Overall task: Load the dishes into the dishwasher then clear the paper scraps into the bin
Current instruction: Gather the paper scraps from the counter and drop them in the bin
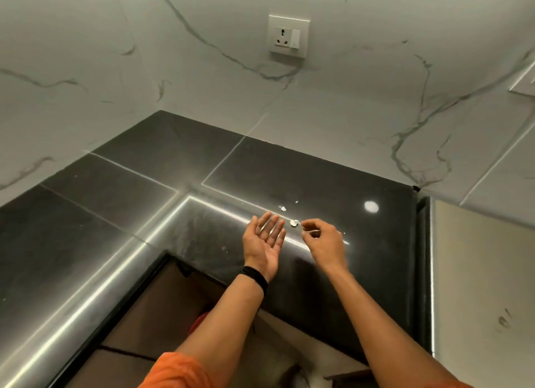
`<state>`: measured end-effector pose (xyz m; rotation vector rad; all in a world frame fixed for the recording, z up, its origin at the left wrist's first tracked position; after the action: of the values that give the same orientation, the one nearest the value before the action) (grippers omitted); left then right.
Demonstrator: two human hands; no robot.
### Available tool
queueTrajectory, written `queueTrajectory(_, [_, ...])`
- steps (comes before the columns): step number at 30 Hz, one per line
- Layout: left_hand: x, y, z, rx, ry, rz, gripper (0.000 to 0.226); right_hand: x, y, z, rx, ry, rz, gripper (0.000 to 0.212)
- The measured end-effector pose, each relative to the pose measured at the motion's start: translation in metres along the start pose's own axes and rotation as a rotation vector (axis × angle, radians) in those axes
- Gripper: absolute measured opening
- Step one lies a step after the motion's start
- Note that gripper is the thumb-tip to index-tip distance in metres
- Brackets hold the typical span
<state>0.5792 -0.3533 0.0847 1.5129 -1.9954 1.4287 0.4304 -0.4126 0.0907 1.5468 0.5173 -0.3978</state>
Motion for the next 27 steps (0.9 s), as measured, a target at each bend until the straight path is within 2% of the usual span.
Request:
queueTrajectory(4, [0.01, 0.019, 0.03, -0.039, -0.054, -0.004, 0.044, -0.009, -0.058, 0.036, 0.003, 0.085, -0.369, 0.027])
queueTrajectory(7, [0.012, 0.024, 0.042, -0.036, -0.086, 0.0, 0.044, -0.003, -0.059, 0.044, -0.157, 0.091, -0.455, 0.01])
queueTrajectory(9, [0.011, 0.027, 0.05, -0.034, -0.106, 0.004, 0.045, 0.005, -0.056, 0.05, -0.216, 0.112, -0.501, 0.013])
queueTrajectory(12, [0.01, 0.027, 0.059, -0.032, -0.126, 0.016, 0.045, 0.009, -0.05, 0.06, -0.184, 0.124, -0.456, 0.012])
queueTrajectory(15, [0.011, 0.024, 0.067, -0.032, -0.122, 0.019, 0.044, 0.013, -0.044, 0.072, -0.112, 0.113, -0.296, 0.008])
queueTrajectory(17, [0.012, 0.02, 0.073, -0.031, -0.115, 0.015, 0.044, 0.021, -0.033, 0.081, -0.15, 0.116, -0.232, 0.008])
queueTrajectory(23, [0.005, 0.01, 0.091, -0.051, -0.118, 0.014, 0.043, 0.051, -0.019, 0.089, -0.297, 0.243, -0.48, 0.006])
queueTrajectory(25, [0.005, 0.009, 0.098, -0.061, -0.129, 0.023, 0.041, 0.053, -0.019, 0.087, -0.278, 0.235, -0.502, 0.005])
queueTrajectory(27, [0.005, 0.01, 0.104, -0.079, -0.14, 0.041, 0.037, 0.053, -0.02, 0.09, -0.145, 0.175, -0.392, 0.006])
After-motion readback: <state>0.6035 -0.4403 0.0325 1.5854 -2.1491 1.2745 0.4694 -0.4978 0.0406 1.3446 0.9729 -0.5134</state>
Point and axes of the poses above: each hand's wrist, its own z-axis towards the middle knuckle, its own x-axis out of the palm, y = z × x, the point moved 5 cm from there along z, towards the middle knuckle, and after that the axes turned 4 degrees about x, right-handed, at the moved point
